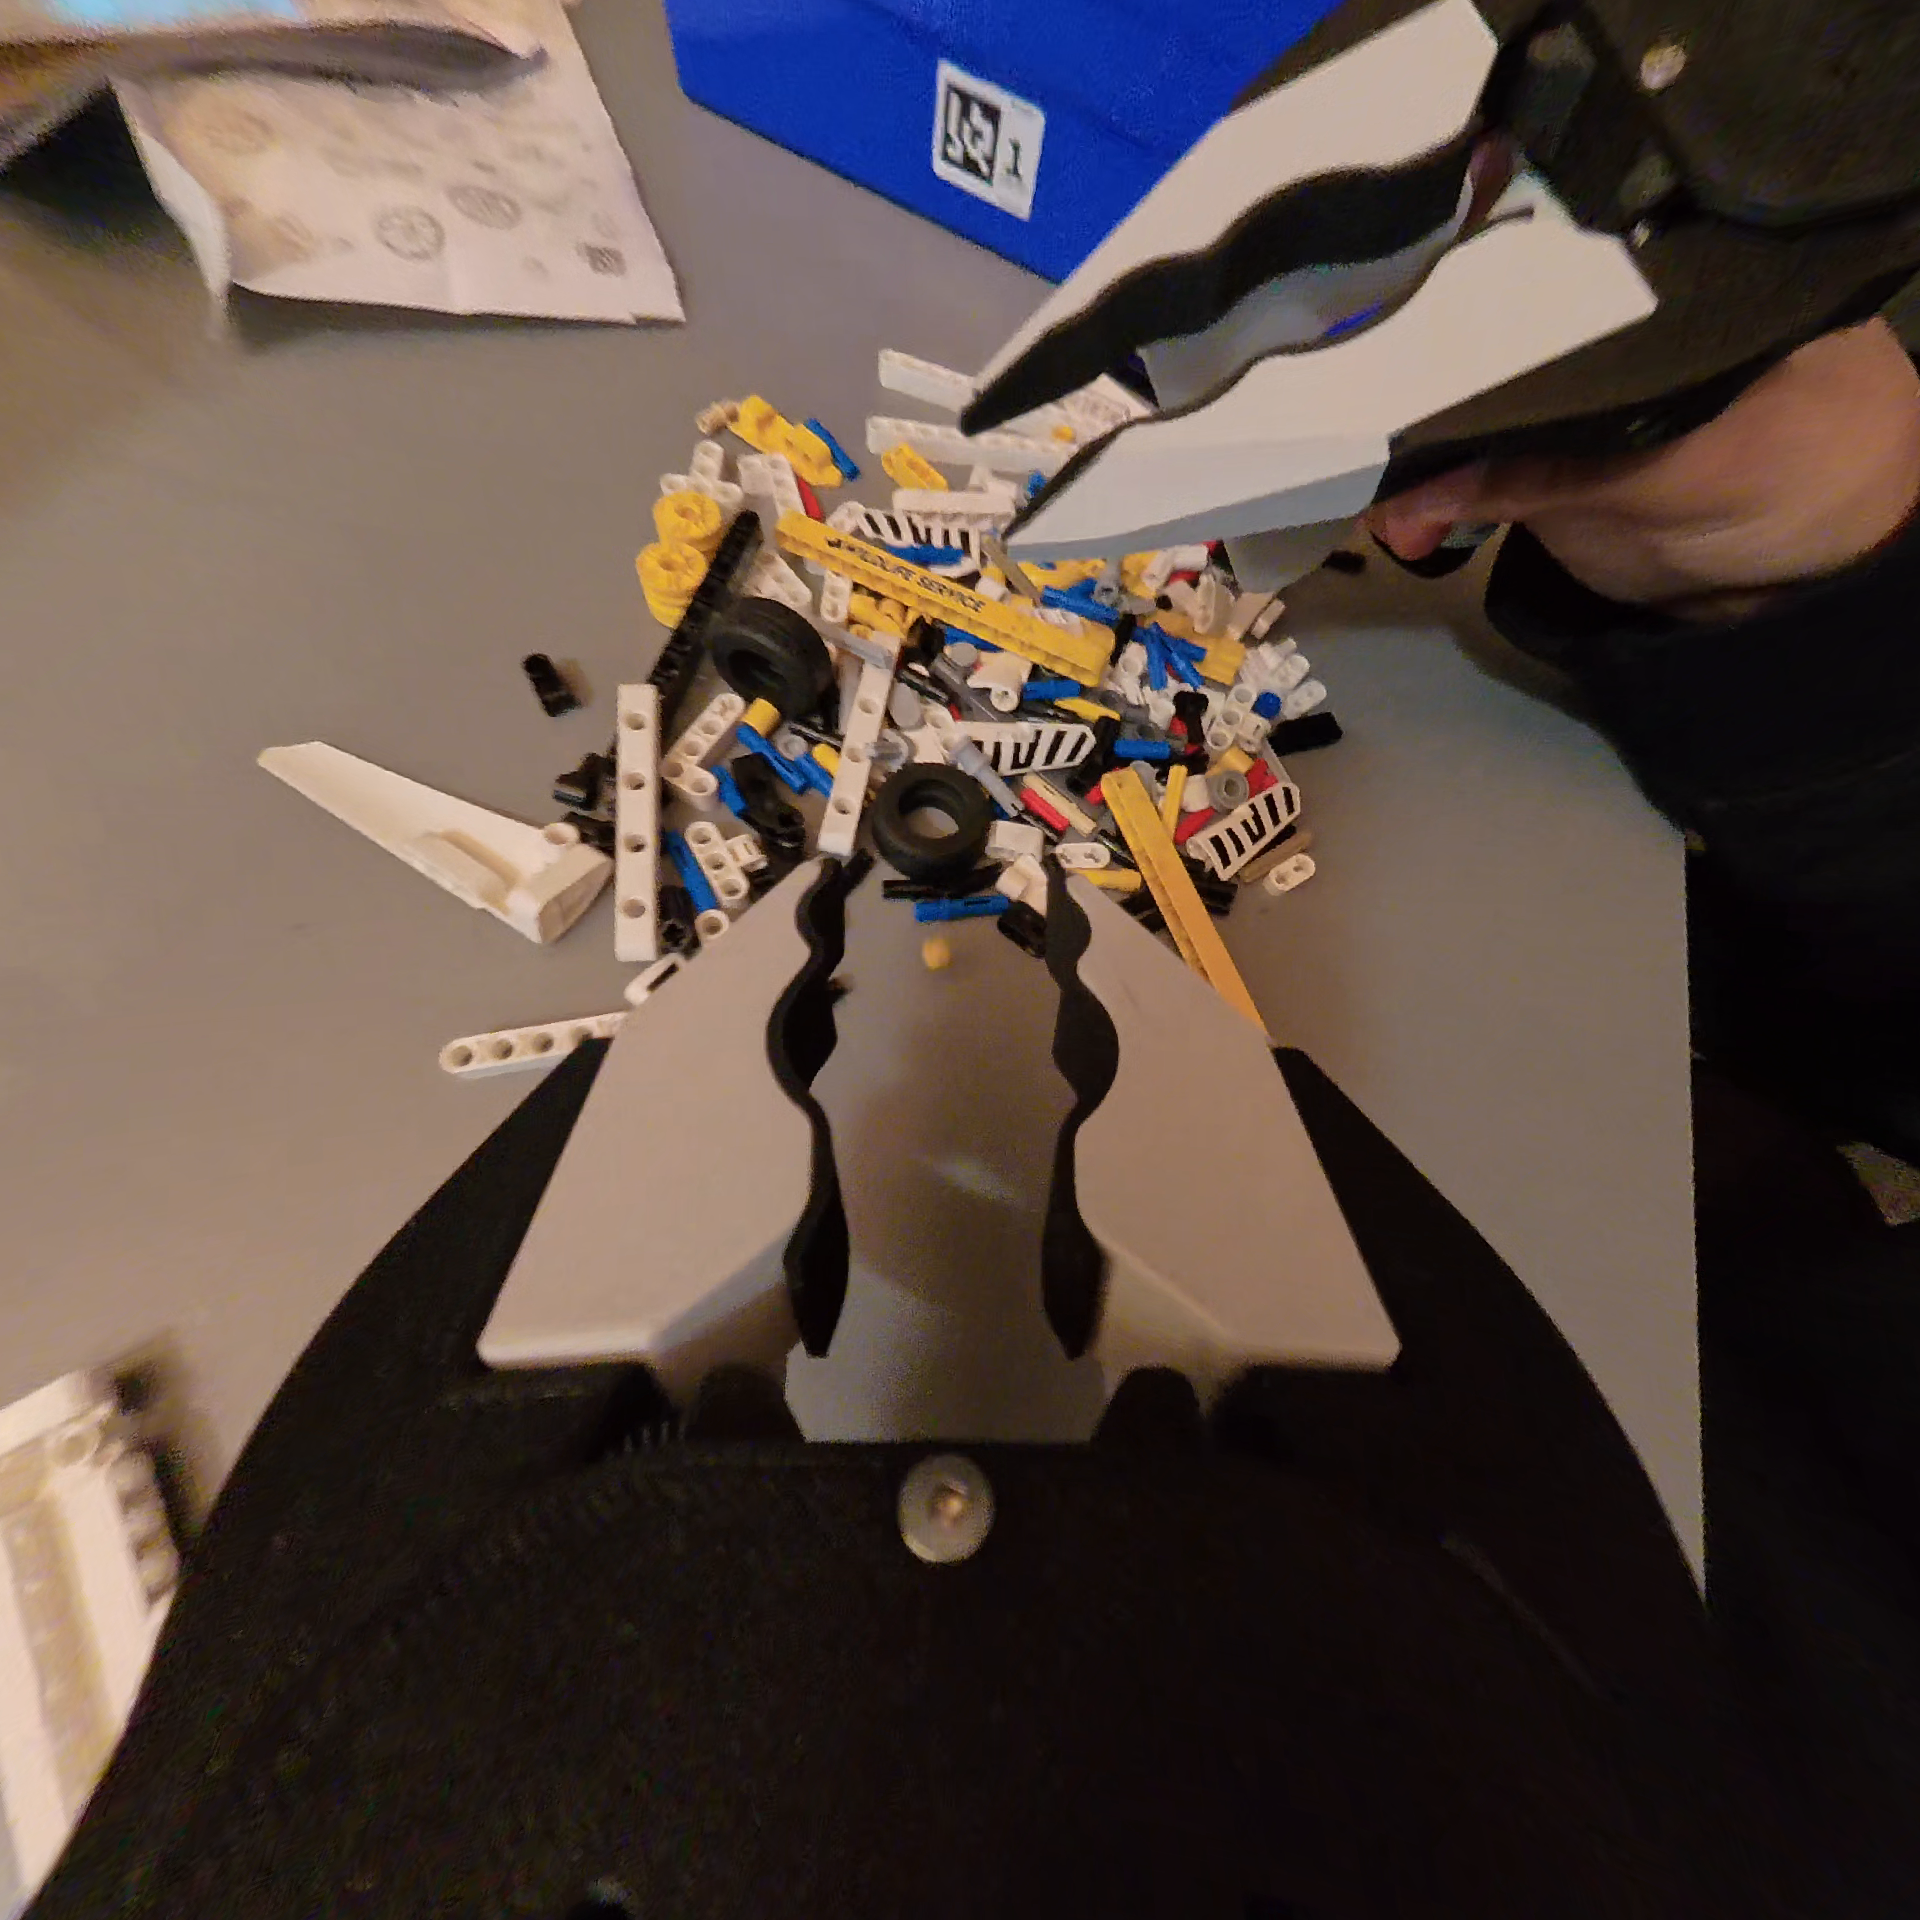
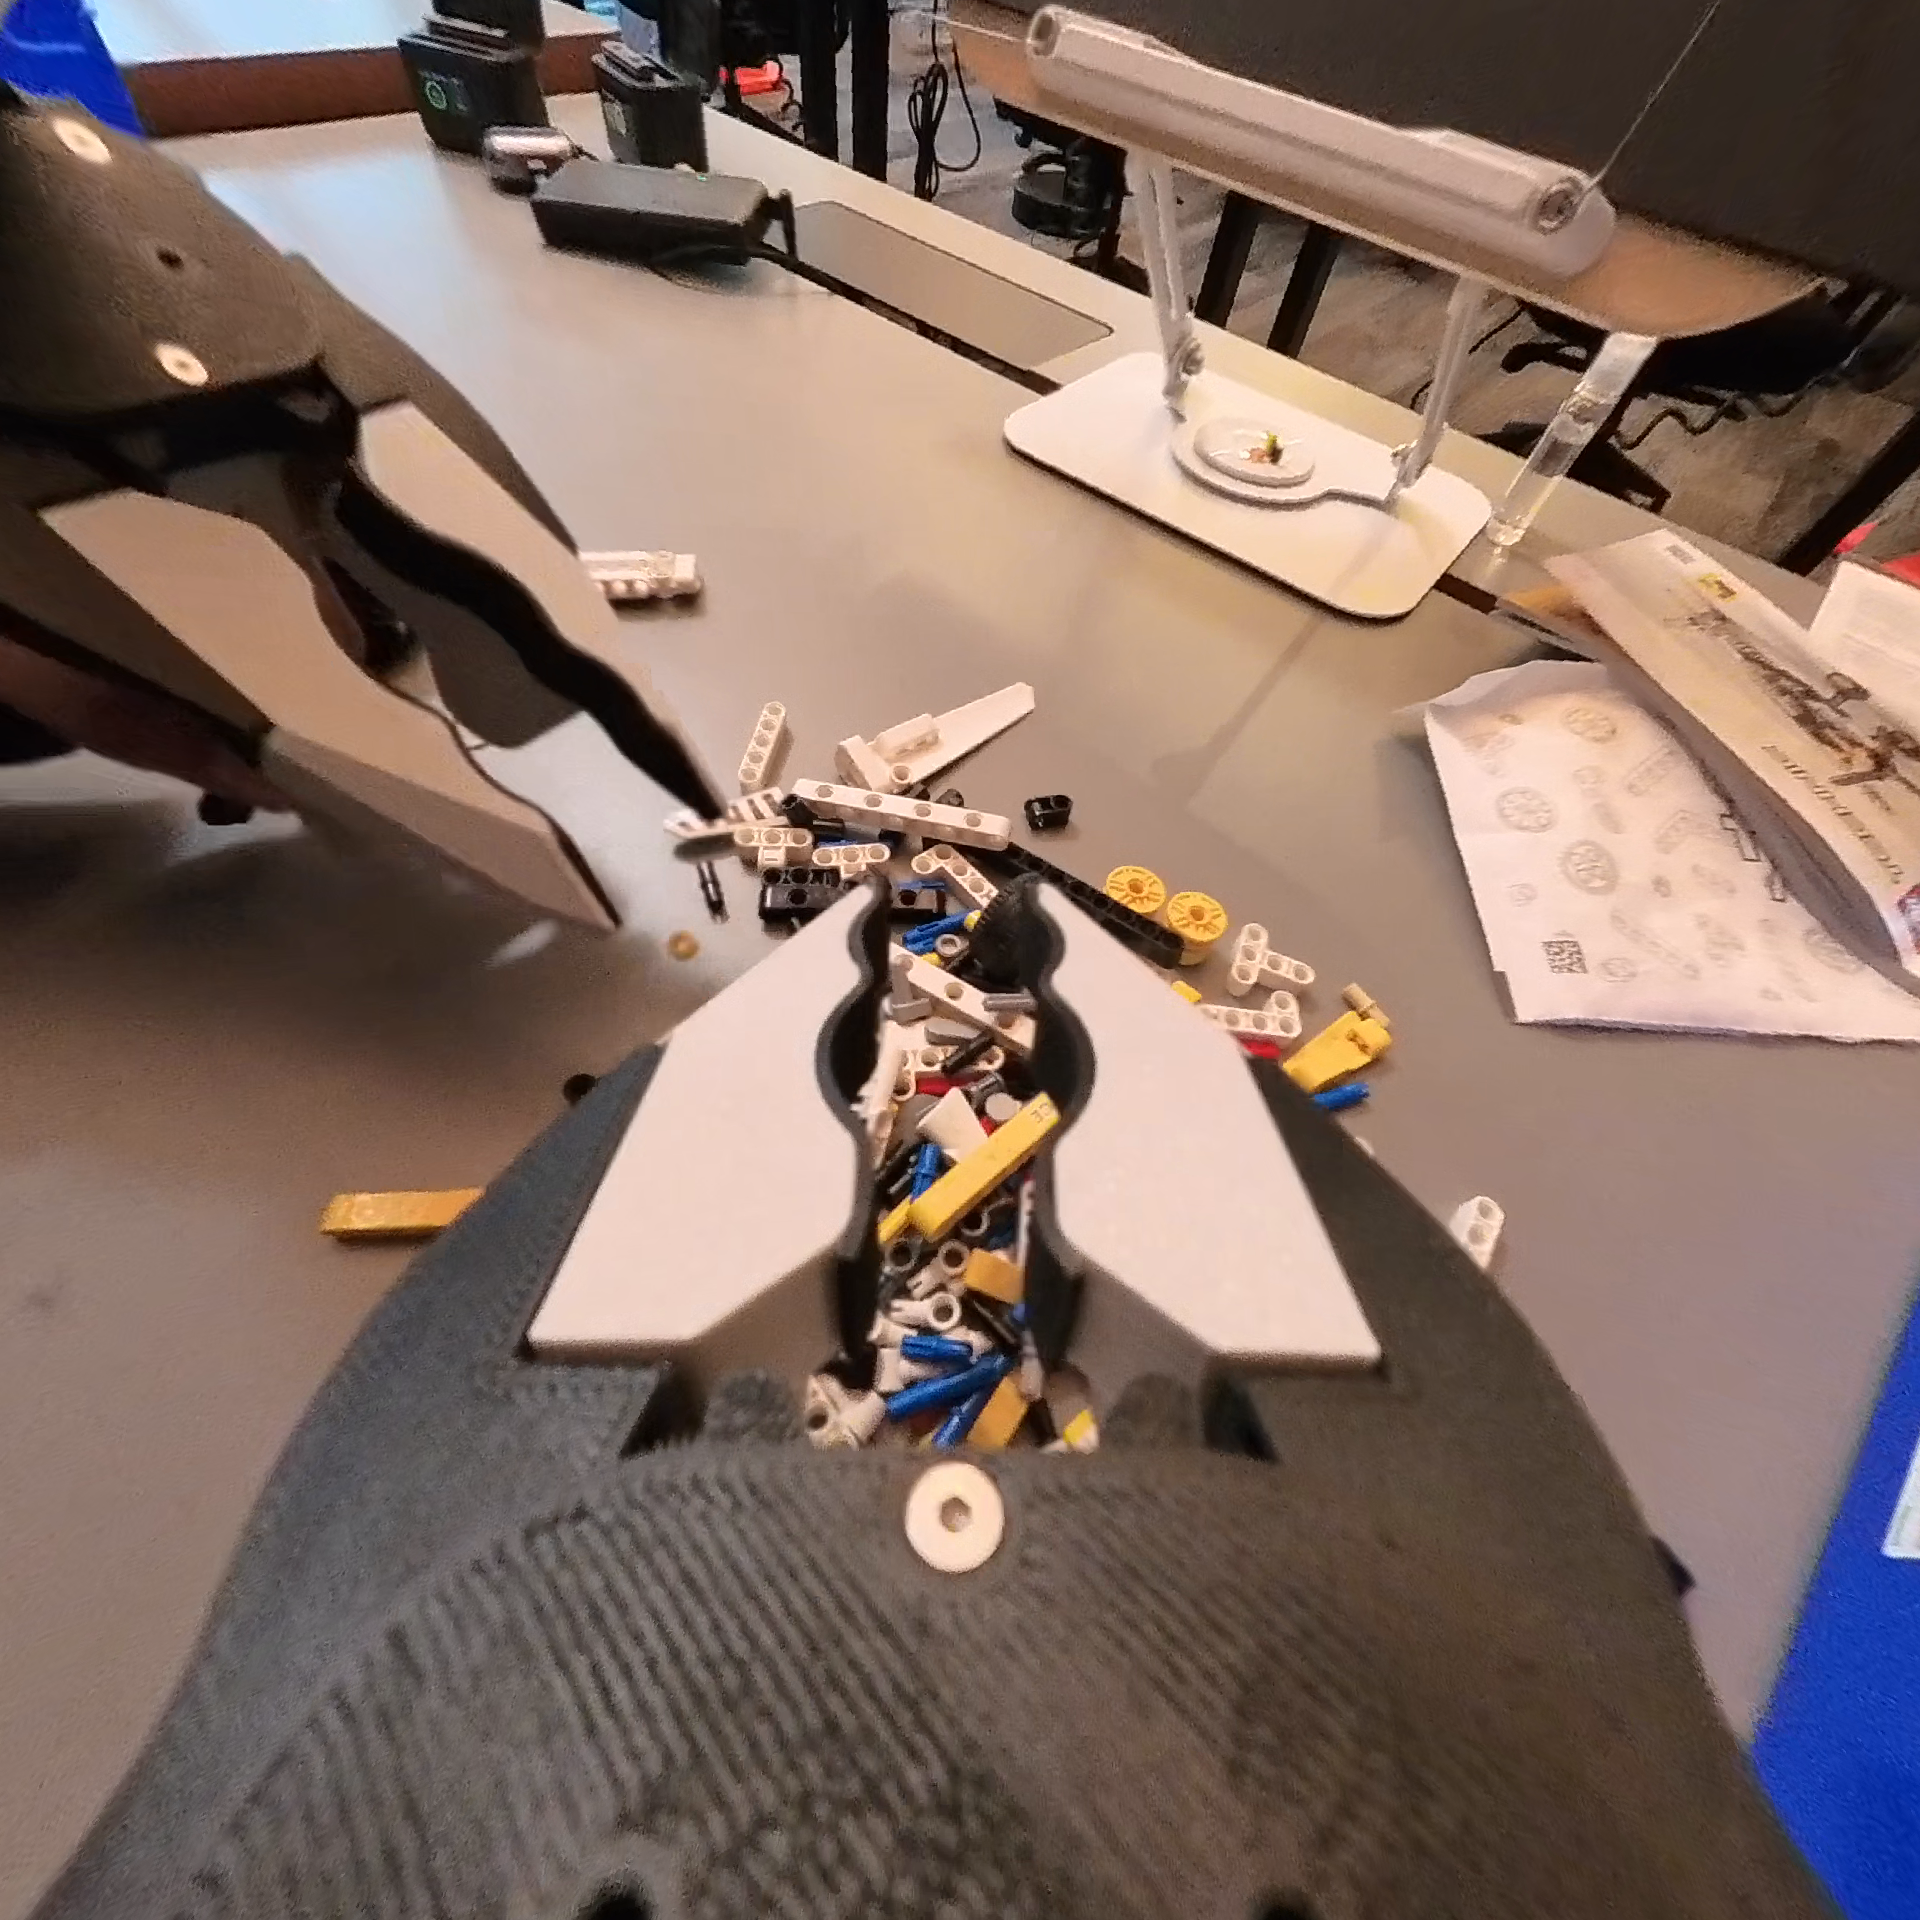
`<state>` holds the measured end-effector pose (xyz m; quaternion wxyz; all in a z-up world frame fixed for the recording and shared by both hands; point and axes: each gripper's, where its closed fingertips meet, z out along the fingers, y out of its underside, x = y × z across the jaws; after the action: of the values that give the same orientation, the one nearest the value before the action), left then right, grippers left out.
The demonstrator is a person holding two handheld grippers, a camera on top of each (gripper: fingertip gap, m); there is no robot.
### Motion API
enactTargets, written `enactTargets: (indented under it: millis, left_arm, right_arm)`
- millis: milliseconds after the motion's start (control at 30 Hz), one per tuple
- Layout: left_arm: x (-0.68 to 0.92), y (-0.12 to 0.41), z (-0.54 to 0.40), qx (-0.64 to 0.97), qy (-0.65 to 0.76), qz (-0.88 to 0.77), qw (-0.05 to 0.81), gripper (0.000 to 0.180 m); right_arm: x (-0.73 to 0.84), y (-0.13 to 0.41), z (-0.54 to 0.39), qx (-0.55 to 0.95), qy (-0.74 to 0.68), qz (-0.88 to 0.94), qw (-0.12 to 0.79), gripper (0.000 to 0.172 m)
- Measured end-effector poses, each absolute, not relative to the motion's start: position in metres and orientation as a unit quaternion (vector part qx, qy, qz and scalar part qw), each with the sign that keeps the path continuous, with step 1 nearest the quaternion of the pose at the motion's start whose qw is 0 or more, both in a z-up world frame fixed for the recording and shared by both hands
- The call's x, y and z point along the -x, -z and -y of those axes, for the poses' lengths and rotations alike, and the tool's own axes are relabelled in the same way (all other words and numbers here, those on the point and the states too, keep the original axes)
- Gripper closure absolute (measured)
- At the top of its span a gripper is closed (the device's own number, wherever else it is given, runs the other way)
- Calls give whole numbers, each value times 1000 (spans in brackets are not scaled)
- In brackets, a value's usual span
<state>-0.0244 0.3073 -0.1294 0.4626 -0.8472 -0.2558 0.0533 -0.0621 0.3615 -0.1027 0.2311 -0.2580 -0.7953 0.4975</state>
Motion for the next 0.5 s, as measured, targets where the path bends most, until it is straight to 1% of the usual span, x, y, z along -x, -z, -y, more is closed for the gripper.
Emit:
enactTargets:
  millis: [67, 133, 200, 267, 400, 500]
  left_arm:
    - [26, 112, -294, 831, -70, 270, 482, 143]
    - [23, 83, -274, 802, -83, 282, 520, 144]
    - [20, 54, -244, 770, -98, 301, 554, 144]
    - [20, 38, -207, 746, -122, 325, 568, 145]
    - [23, 44, -128, 723, -191, 388, 539, 145]
    - [13, 65, -95, 712, -181, 427, 528, 144]
  right_arm:
    - [63, 101, -364, 251, -487, 797, 254, 149]
    - [63, 98, -366, 241, -477, 799, 276, 150]
    - [62, 95, -365, 231, -472, 799, 292, 151]
    - [58, 92, -358, 220, -478, 797, 295, 152]
    - [46, 89, -327, 195, -515, 792, 263, 152]
    - [35, 87, -297, 173, -540, 792, 225, 148]
